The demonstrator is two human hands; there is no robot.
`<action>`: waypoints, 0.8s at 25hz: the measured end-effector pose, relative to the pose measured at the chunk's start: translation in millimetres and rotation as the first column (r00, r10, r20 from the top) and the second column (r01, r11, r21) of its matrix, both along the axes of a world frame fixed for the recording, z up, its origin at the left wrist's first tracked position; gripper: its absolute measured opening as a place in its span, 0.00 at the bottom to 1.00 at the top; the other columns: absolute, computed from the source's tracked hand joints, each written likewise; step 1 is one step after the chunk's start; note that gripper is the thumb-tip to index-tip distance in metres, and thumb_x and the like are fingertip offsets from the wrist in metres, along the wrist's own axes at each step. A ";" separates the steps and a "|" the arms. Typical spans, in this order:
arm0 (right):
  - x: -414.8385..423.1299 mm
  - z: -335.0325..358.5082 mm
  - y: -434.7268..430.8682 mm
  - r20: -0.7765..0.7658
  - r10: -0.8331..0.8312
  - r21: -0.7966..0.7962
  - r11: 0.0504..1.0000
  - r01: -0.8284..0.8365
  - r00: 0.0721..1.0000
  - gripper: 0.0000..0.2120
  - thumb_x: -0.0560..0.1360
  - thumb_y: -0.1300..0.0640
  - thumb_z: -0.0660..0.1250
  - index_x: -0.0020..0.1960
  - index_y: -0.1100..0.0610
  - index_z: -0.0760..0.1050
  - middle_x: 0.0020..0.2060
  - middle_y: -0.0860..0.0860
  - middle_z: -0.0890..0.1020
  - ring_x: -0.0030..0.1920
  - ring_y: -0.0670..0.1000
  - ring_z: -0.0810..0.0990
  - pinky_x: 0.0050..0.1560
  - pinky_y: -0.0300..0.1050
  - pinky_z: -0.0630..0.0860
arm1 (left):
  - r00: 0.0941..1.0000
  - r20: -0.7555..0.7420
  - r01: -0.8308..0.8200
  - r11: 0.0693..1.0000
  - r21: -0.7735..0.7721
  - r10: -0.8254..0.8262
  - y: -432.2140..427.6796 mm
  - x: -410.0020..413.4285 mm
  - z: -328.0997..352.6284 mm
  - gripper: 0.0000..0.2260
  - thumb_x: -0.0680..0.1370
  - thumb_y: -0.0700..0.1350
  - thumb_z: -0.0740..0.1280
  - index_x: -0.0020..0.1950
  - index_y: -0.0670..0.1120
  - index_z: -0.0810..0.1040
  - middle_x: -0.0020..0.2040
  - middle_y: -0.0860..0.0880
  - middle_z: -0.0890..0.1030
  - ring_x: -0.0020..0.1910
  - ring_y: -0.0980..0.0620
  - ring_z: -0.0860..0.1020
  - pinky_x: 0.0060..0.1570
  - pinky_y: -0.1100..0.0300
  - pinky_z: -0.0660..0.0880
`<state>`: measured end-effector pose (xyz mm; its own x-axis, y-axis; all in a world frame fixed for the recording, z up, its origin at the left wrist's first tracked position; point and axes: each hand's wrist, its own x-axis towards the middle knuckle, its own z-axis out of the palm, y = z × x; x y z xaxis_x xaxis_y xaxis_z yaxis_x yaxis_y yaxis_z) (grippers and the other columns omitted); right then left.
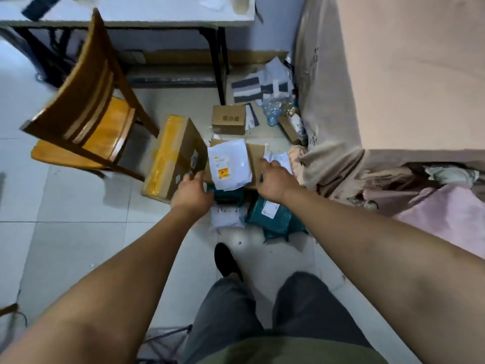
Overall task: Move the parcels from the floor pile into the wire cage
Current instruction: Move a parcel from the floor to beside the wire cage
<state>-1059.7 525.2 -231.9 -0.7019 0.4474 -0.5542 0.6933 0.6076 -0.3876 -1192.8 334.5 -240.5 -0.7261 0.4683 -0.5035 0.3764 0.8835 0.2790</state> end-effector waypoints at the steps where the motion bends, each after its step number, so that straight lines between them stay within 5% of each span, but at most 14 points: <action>1: -15.1 -14.2 2.7 0.005 -0.017 -0.011 1.000 0.017 1.000 0.35 0.77 0.50 0.66 0.80 0.51 0.55 0.68 0.63 0.69 0.67 0.65 0.72 0.63 0.58 0.75 | 1.000 0.015 0.018 1.000 -0.001 -0.018 4.3 -20.0 -14.3 0.28 0.81 0.51 0.66 0.80 0.54 0.62 0.75 0.42 0.67 0.70 0.37 0.71 0.66 0.41 0.74; 14: -157.6 -314.1 76.4 0.046 0.040 0.023 0.999 -0.041 0.998 0.42 0.77 0.43 0.69 0.82 0.41 0.48 0.74 0.62 0.63 0.73 0.65 0.65 0.70 0.58 0.69 | 0.989 0.149 0.018 1.000 0.019 -0.021 93.5 -137.3 -313.5 0.34 0.77 0.55 0.68 0.81 0.61 0.57 0.72 0.42 0.67 0.66 0.36 0.74 0.65 0.38 0.75; 20: -177.9 -432.3 84.7 0.078 0.002 0.020 1.000 -0.003 0.997 0.43 0.76 0.38 0.68 0.82 0.38 0.45 0.78 0.60 0.58 0.75 0.66 0.62 0.72 0.58 0.67 | 0.976 0.166 -0.155 0.985 0.076 0.141 108.5 -162.7 -429.8 0.37 0.76 0.56 0.71 0.81 0.63 0.56 0.75 0.44 0.63 0.70 0.37 0.70 0.70 0.39 0.70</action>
